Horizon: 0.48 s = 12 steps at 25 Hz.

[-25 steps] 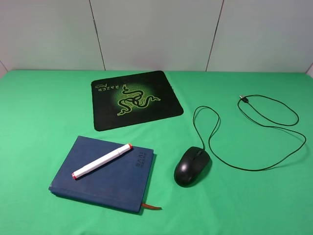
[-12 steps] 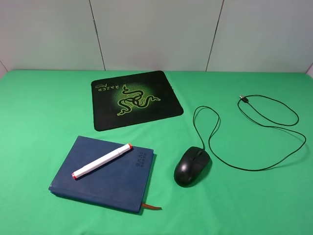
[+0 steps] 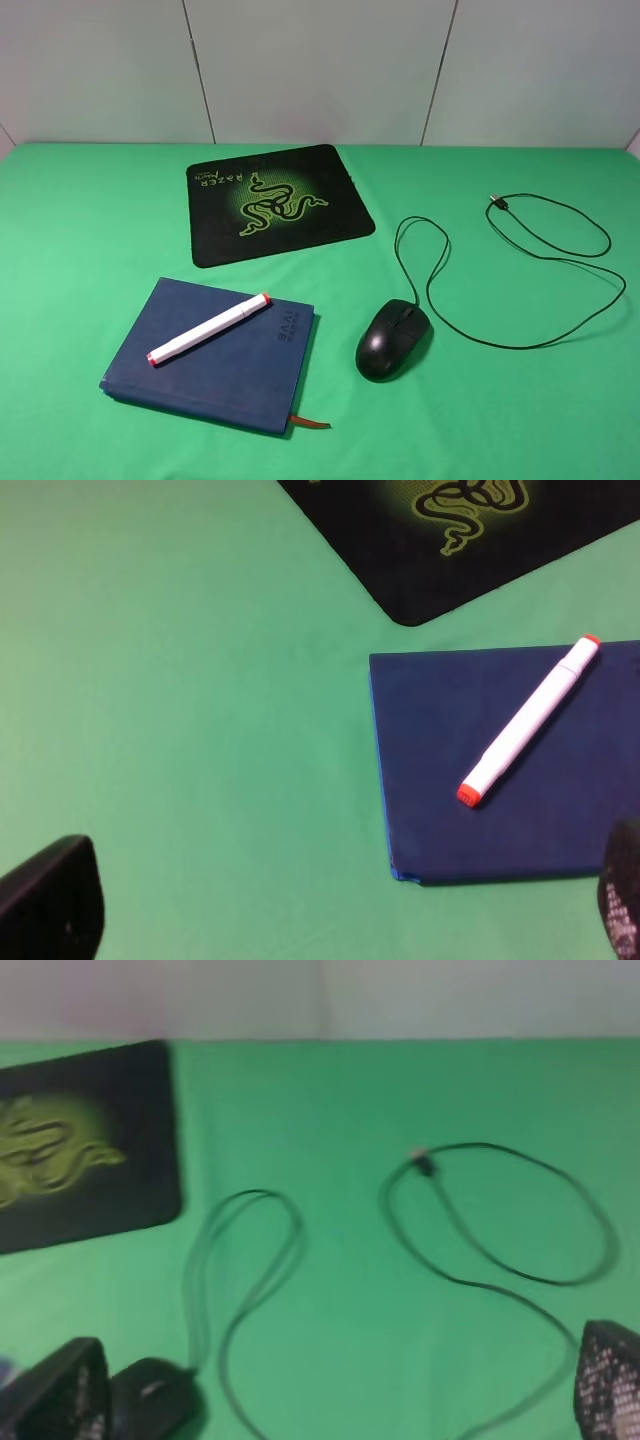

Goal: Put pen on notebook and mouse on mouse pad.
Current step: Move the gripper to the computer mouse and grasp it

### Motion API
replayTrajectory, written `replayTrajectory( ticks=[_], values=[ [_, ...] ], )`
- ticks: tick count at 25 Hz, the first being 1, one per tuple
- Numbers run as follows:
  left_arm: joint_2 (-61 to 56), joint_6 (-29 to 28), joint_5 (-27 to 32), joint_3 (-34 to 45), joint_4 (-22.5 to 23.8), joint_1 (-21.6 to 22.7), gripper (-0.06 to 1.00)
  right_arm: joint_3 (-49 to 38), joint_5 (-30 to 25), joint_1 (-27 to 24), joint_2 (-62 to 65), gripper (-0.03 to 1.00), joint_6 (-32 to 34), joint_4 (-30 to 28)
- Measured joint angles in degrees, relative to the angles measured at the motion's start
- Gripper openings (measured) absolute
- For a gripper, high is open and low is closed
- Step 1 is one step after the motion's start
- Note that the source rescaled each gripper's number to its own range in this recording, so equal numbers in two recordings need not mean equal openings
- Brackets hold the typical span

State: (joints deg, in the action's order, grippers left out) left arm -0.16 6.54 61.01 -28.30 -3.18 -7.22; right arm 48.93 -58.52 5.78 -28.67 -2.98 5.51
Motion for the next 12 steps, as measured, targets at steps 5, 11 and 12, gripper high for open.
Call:
replayTrajectory(
  ticks=[5,11,12],
  values=[
    [0.0,0.0,0.0,0.0,0.0,0.0,1.0,3.8,-3.4,6.9,-9.3,1.0,2.6,-1.1],
    [0.0,0.0,0.0,0.0,0.0,0.0,1.0,5.5,-8.2,10.4,-21.8,1.0,7.6,2.6],
    [0.0,0.0,0.0,0.0,0.0,0.0,1.0,5.5,-8.3,11.1,-23.4,1.0,8.3,3.5]
  ],
)
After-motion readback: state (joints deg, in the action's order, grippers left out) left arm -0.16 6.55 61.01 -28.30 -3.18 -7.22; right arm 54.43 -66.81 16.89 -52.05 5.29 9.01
